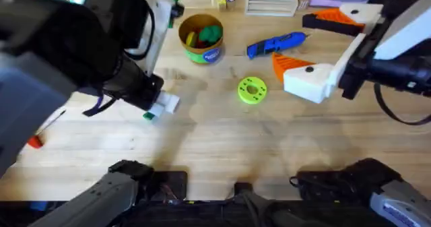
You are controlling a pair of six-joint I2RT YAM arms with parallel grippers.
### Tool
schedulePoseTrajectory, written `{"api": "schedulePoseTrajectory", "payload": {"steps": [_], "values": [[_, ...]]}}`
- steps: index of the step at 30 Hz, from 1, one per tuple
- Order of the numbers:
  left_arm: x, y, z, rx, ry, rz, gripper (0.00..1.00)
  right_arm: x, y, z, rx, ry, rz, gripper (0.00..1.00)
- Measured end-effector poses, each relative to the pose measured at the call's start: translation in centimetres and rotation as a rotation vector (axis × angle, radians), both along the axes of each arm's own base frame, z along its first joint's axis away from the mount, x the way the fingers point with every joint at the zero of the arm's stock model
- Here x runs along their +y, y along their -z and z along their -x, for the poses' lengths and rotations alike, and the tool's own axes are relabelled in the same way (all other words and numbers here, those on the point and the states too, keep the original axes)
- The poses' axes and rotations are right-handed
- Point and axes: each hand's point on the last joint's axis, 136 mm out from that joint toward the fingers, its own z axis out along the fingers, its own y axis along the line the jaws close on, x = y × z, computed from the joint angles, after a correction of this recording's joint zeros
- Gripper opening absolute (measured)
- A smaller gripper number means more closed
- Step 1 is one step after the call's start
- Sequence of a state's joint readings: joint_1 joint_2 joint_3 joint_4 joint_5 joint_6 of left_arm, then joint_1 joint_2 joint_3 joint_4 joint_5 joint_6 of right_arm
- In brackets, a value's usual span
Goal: Pick up the gripper from the table and insert it into the empty holder that is missing its gripper. Then pick up a screw, insert it into the mounting hole, and use the screwdriver to tighten it. Finally, clean up the table by picking up the vegetable and placing it into the bucket.
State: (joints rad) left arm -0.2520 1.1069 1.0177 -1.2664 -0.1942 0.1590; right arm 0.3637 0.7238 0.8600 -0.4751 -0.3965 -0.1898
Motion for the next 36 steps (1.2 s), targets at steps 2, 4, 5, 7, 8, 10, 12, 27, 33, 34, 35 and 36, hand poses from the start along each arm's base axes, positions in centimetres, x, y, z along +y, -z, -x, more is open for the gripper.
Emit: {"api": "schedulePoseTrajectory", "payload": {"steps": [2, 4, 5, 7, 8, 10, 12, 27, 33, 34, 35, 36], "values": [[0.6, 2.0, 0.7, 0.084, -0.009, -0.009, 0.992, 0.0, 0.0, 0.0, 0.0, 0.0, 0.0, 0.991], [0.9, 3.6, 0.9, 0.131, 0.001, -0.017, 0.992, 0.0, 0.1, 0.0, 0.004, 0.0, 0.002, 0.992], [0.9, 4.2, 0.8, 0.138, 0.008, -0.016, 0.992, 0.0, 0.2, 0.1, 0.007, 0.0, 0.003, 0.992], [1.1, 5.1, 0.1, 0.127, 0.016, -0.015, 0.992, -0.1, 0.4, 0.2, 0.016, 0.0, 0.006, 0.991], [1.2, 5.5, -0.3, 0.116, 0.017, -0.014, 0.992, -0.1, 0.5, 0.2, 0.021, 0.0, 0.008, 0.99], [1.4, 6.2, -0.8, 0.114, 0.019, -0.013, 0.992, -0.1, 0.7, 0.3, 0.031, 0.0, 0.012, 0.991], [1.8, 7.0, -0.8, 0.141, 0.027, -0.02, 0.993, -0.1, 0.8, 0.4, 0.037, 0.0, 0.014, 0.991], [1.5, 11.7, -1.1, 0.321, 0.114, -0.02, 0.886, -0.1, 0.9, 0.4, 0.039, 0.0, 0.015, 0.991], [0.9, 11.9, -0.9, 0.332, 0.134, 0.009, 0.273, -0.1, 0.9, 0.4, 0.039, 0.0, 0.015, 0.991], [0.9, 11.9, -1.0, 0.331, 0.133, 0.006, 0.147, -0.1, 0.9, 0.4, 0.039, 0.0, 0.015, 0.992], [0.9, 11.9, -1.1, 0.328, 0.136, 0.008, 0.043, -0.1, 0.9, 0.4, 0.039, 0.0, 0.015, 0.991], [0.9, 11.9, -1.1, 0.326, 0.135, 0.009, 0.019, -0.1, 0.9, 0.4, 0.039, 0.0, 0.015, 0.991]]}}
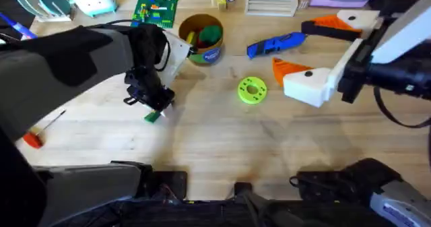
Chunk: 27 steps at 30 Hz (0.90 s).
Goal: Pick up the gripper from the table and insert it into the empty holder that is missing its gripper. Then pick up a screw, insert it into the mounting hole, and use the screwdriver to tighten it. Finally, clean up the table by picking up the vegetable and placing it into the bucket.
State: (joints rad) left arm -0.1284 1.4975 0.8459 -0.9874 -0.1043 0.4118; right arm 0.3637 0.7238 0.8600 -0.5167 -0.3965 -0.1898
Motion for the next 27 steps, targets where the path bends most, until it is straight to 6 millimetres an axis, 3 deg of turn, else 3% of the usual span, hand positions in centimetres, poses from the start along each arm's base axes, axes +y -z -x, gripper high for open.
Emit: {"api": "schedulePoseTrajectory", "payload": {"steps": [5, 8, 11, 18, 20, 23, 27], "values": [[0.0, -0.2, -0.2, -0.013, 0.0, -0.002, 0.018, 0.0, 0.0, 0.0, 0.0, 0.0, 0.0, 0.992], [-0.1, -1.7, -1.3, -0.055, 0.0, 0.002, 0.017, 0.0, 0.0, 0.0, 0.0, 0.0, 0.0, 0.991], [-0.6, -5.5, -4.9, -0.185, 0.0, 0.02, 0.017, 0.0, 0.0, 0.0, 0.0, 0.0, 0.0, 0.991], [-3.3, -17.2, -15.5, -0.661, -0.034, 0.178, 0.015, 0.0, 0.0, 0.0, 0.0, 0.0, 0.0, 0.992], [-4.3, -19.5, -17.3, -0.764, -0.08, 0.255, 0.015, 0.0, 0.0, 0.0, 0.0, 0.0, 0.0, 0.991], [-5.4, -20.7, -18.5, -0.814, -0.198, 0.376, 0.014, 0.0, 0.0, 0.0, 0.0, 0.0, 0.0, 0.992], [-6.3, -19.7, -19.0, -0.761, -0.372, 0.478, 0.013, 0.0, 0.0, 0.0, 0.0, 0.0, 0.0, 0.991]]}}
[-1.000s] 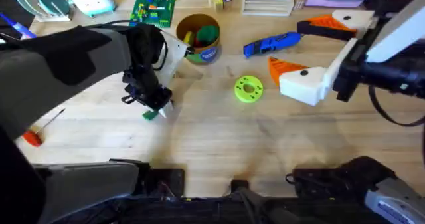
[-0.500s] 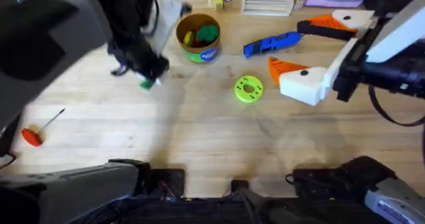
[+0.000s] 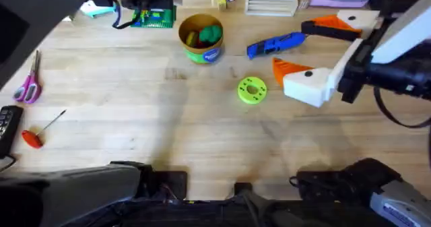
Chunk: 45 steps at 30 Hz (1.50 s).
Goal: Pick up the gripper from the table and insert it into the empty holder that is missing its gripper. Then pick up a screw, insert it into the mounting hole, and use the screwdriver to tighten it. Finally, clean up the table by picking up the vegetable and placing it into the bucket.
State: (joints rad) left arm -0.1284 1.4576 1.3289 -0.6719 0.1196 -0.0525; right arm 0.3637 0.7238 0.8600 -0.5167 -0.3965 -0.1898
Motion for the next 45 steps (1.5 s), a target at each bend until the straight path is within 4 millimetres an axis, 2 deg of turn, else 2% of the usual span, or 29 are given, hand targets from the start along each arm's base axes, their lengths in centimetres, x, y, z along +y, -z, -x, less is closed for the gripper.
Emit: {"api": "schedulePoseTrajectory", "payload": {"steps": [9, 12, 18, 19, 24, 25, 27, 32, 36, 39, 42, 45], "values": [[-1.1, 6.9, -0.6, 0.227, -0.075, 0.09, 0.013, 0.0, 0.0, 0.0, 0.0, 0.0, 0.0, 0.991], [-1.6, 7.8, -1.1, 0.24, -0.065, 0.114, 0.012, 0.0, 0.0, 0.0, 0.0, 0.0, 0.0, 0.991], [-2.1, 8.0, -1.1, 0.248, -0.049, 0.14, 0.015, 0.0, 0.0, 0.0, 0.0, 0.0, 0.0, 0.991], [-2.2, 7.9, -1.1, 0.248, -0.046, 0.144, 0.099, 0.0, 0.0, 0.0, 0.0, 0.0, 0.0, 0.991], [-2.7, 8.0, -1.1, 0.258, -0.034, 0.17, 0.871, 0.0, 0.0, 0.0, 0.0, 0.0, 0.0, 0.991], [-2.8, 8.0, -1.1, 0.261, -0.035, 0.176, 0.959, 0.0, 0.0, 0.0, 0.0, 0.0, 0.0, 0.991], [-2.9, 8.0, -1.1, 0.262, -0.032, 0.181, 0.991, 0.0, 0.0, 0.0, 0.0, 0.0, 0.0, 0.991], [-2.9, 8.2, -0.5, 0.278, -0.006, 0.168, 0.993, -0.1, 0.0, -0.1, -0.003, 0.006, 0.002, 0.991], [-2.8, 7.1, 0.9, 0.282, 0.049, 0.128, 0.994, -0.1, 0.0, -0.1, -0.002, 0.006, 0.002, 0.991], [-2.6, 4.4, 2.7, 0.251, 0.111, 0.087, 0.995, -0.1, 0.0, -0.1, 0.0, 0.008, 0.0, 0.992], [-2.2, 1.2, 5.5, 0.206, 0.183, 0.036, 0.995, -0.1, 0.1, 0.0, 0.02, 0.016, -0.01, 0.991], [-1.8, -1.0, 8.9, 0.188, 0.252, -0.014, 0.994, -0.2, 0.7, 0.2, 0.052, 0.021, -0.008, 0.991]]}}
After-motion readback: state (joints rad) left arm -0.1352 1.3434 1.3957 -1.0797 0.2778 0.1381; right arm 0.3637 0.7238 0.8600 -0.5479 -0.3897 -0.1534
